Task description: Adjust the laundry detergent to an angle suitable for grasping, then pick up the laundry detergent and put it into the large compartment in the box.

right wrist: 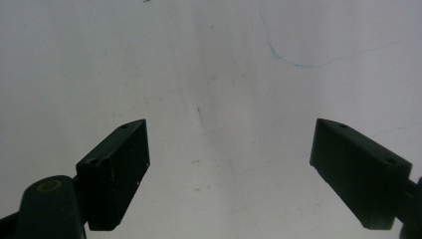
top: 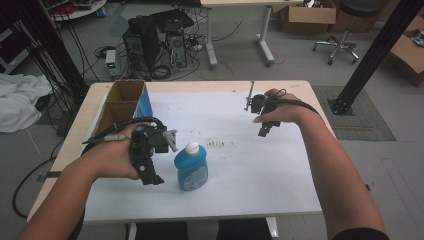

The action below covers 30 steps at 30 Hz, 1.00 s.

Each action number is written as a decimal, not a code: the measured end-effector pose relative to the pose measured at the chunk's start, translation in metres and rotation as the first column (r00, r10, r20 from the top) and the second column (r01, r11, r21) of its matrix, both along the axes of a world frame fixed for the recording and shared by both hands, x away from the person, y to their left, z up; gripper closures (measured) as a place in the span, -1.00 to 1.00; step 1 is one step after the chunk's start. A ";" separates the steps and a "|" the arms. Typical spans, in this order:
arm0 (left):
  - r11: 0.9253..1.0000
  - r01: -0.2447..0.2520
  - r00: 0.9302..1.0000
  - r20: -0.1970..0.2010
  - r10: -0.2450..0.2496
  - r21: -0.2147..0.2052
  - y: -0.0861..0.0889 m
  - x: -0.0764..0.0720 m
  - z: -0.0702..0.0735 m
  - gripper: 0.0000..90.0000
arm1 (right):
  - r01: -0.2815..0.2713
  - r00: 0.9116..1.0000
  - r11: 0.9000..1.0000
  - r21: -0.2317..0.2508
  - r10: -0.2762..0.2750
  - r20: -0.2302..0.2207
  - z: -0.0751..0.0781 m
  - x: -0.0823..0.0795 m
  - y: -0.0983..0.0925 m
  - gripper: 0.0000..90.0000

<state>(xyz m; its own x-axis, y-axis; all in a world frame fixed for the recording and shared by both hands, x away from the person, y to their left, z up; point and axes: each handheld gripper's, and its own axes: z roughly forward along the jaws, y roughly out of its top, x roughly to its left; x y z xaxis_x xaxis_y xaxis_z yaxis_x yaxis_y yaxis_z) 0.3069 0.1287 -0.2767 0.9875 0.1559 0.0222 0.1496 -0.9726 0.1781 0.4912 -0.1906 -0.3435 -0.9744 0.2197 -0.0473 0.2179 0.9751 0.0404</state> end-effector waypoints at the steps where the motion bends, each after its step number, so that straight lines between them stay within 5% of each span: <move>1: 1.000 0.001 1.000 0.000 -0.001 -0.003 0.000 0.000 0.001 -1.00 | 0.001 1.000 1.000 -0.002 -0.001 -0.003 0.000 0.000 0.000 -0.65; 30: 1.000 -0.009 1.000 0.011 0.009 0.000 -0.002 -0.001 0.007 -1.00 | 0.017 1.000 1.000 -0.007 -0.017 0.011 0.000 -0.004 -0.003 -0.65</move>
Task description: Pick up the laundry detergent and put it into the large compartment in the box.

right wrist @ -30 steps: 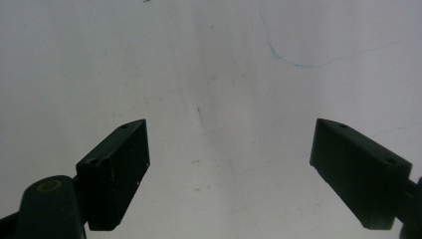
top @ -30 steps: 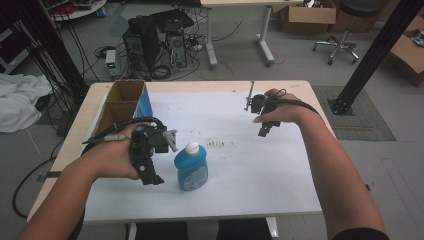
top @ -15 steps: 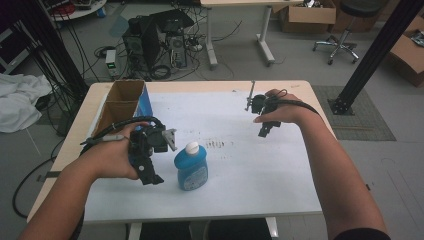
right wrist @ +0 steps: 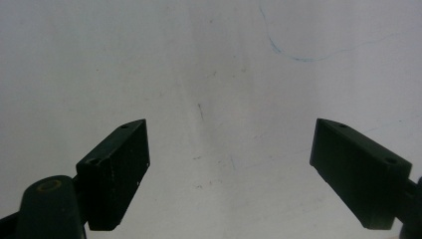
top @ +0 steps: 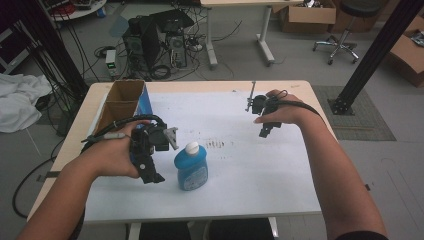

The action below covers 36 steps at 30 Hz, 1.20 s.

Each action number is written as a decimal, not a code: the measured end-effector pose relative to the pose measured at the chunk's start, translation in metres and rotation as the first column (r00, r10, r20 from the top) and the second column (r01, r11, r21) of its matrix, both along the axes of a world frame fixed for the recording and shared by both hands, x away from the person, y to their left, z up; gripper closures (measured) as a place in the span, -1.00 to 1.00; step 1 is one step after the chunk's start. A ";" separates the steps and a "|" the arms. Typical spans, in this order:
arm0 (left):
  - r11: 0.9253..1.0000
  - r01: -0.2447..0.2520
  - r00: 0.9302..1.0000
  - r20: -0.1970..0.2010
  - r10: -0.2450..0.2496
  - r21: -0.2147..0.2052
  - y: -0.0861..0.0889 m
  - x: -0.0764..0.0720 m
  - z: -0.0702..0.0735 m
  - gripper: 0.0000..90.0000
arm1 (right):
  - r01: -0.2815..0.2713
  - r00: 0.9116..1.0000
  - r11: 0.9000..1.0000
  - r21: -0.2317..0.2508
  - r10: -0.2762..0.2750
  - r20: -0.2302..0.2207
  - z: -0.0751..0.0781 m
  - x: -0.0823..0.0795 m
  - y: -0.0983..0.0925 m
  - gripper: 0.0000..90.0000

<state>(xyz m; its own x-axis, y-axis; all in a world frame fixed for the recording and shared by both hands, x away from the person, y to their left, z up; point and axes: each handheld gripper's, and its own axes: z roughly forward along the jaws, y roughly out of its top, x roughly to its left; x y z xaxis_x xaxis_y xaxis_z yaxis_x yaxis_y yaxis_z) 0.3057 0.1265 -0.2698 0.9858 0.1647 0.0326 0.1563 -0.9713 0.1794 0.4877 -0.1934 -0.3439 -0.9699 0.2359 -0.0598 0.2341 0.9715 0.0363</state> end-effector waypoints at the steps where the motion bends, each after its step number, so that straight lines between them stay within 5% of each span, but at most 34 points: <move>1: 1.000 -0.003 1.000 0.000 0.003 -0.007 0.000 -0.001 -0.001 -1.00 | 0.001 1.000 1.000 -0.001 -0.001 -0.001 0.000 0.000 0.000 -0.65; 9: 1.000 -0.012 1.000 -0.011 0.012 -0.010 -0.001 -0.002 -0.005 -1.00 | -0.002 1.000 1.000 -0.006 0.002 -0.010 -0.002 -0.001 0.001 -0.65; 23: 0.998 -0.058 0.998 -0.034 0.057 -0.019 -0.014 -0.006 0.011 -1.00 | -0.012 1.000 1.000 -0.006 0.012 0.008 0.000 -0.006 0.001 -0.65; 36: 0.993 -0.113 0.992 -0.050 0.114 0.027 -0.035 -0.004 0.024 -1.00 | -0.024 1.000 1.000 0.009 0.024 0.017 0.002 -0.013 0.002 -0.65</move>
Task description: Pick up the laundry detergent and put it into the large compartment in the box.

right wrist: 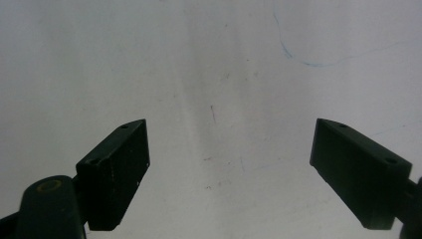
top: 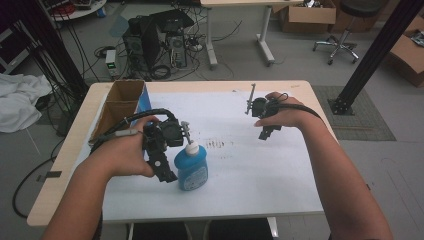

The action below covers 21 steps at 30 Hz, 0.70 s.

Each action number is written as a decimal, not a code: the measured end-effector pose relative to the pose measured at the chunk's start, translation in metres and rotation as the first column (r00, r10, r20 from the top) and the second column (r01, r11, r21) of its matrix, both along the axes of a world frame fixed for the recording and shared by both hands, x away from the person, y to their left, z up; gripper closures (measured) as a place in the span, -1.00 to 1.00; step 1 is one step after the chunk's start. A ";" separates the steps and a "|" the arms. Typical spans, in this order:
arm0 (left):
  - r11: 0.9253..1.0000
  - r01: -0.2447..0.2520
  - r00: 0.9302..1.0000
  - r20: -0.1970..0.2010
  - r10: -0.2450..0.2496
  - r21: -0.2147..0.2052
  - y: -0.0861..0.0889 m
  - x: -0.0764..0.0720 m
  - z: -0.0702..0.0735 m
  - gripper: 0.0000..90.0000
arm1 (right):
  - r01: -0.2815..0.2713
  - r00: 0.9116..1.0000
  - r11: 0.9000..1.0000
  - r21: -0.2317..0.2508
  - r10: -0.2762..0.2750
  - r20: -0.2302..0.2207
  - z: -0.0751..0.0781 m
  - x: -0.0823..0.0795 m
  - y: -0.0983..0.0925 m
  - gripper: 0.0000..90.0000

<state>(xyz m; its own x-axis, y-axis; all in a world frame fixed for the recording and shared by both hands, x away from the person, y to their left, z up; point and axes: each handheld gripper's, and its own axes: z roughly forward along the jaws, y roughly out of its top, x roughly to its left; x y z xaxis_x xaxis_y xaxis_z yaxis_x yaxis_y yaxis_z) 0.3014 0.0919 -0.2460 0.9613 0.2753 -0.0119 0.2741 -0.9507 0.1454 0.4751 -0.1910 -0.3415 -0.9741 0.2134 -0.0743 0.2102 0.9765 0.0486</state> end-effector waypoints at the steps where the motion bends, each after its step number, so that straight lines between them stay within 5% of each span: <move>1: 1.000 -0.004 1.000 -0.005 0.004 -0.005 -0.002 0.000 0.001 -1.00 | -0.003 1.000 1.000 0.007 0.003 -0.001 0.000 0.000 0.000 -0.65; 7: 1.000 -0.007 1.000 -0.012 0.007 -0.008 -0.010 0.006 0.003 -1.00 | -0.002 1.000 1.000 0.000 0.002 0.002 0.001 -0.001 0.000 -0.65; 16: 0.997 -0.069 0.996 -0.062 0.066 -0.045 -0.013 0.019 -0.003 -1.00 | -0.010 1.000 1.000 -0.001 0.010 0.007 -0.002 -0.002 0.003 -0.65; 21: 0.994 -0.101 0.993 -0.064 0.099 -0.030 -0.018 0.019 -0.007 -1.00 | -0.010 1.000 1.000 0.000 0.010 0.008 -0.003 -0.002 0.004 -0.65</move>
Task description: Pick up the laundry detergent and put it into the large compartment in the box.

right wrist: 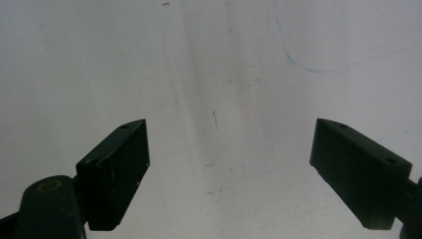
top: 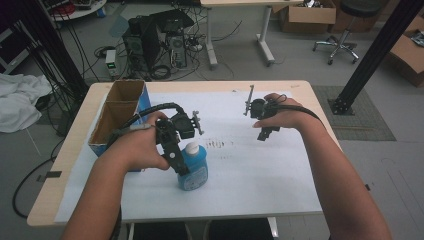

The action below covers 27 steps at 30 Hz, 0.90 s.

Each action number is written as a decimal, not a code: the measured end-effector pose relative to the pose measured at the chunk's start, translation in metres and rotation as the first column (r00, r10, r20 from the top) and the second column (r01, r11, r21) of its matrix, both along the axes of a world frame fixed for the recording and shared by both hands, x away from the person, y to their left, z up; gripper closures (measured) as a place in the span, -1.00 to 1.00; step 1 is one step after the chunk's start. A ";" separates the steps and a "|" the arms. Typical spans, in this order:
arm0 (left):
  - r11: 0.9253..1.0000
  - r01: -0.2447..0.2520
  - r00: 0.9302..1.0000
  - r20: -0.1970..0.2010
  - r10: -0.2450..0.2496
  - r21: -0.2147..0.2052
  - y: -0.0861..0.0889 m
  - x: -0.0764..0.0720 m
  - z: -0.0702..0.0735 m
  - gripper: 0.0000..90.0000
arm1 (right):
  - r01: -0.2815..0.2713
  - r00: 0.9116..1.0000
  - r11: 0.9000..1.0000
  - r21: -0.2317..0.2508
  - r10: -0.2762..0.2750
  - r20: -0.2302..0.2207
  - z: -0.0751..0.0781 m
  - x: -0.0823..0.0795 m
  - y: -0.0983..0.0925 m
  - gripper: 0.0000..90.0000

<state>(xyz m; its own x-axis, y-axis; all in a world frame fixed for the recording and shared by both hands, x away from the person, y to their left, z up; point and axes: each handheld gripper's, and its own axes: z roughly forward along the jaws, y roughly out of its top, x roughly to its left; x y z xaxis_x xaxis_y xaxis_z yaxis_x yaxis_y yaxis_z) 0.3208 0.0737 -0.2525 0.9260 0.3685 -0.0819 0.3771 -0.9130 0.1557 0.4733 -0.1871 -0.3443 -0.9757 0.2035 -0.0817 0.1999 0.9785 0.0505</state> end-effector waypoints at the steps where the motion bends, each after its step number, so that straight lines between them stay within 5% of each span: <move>1: 1.000 -0.009 1.000 -0.001 0.009 0.003 -0.001 0.000 -0.001 -1.00 | 0.002 1.000 1.000 0.001 -0.002 -0.002 -0.001 0.000 0.001 -0.65; 14: 0.995 -0.090 0.996 0.000 0.090 0.044 -0.014 0.008 -0.018 -1.00 | -0.004 1.000 1.000 0.004 0.004 -0.001 -0.002 -0.001 0.002 -0.65; 27: 0.995 -0.075 0.997 0.014 0.075 0.070 -0.030 0.009 -0.027 -1.00 | 0.008 1.000 1.000 0.008 -0.008 -0.003 -0.006 -0.001 -0.002 -0.65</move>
<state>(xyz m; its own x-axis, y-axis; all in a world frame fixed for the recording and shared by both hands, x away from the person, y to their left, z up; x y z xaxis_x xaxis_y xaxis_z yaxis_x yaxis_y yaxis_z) 0.3296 0.0441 -0.2794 0.8963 0.4415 -0.0424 0.4435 -0.8911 0.0965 0.4724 -0.1890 -0.3503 -0.9743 0.2116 -0.0768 0.2075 0.9765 0.0579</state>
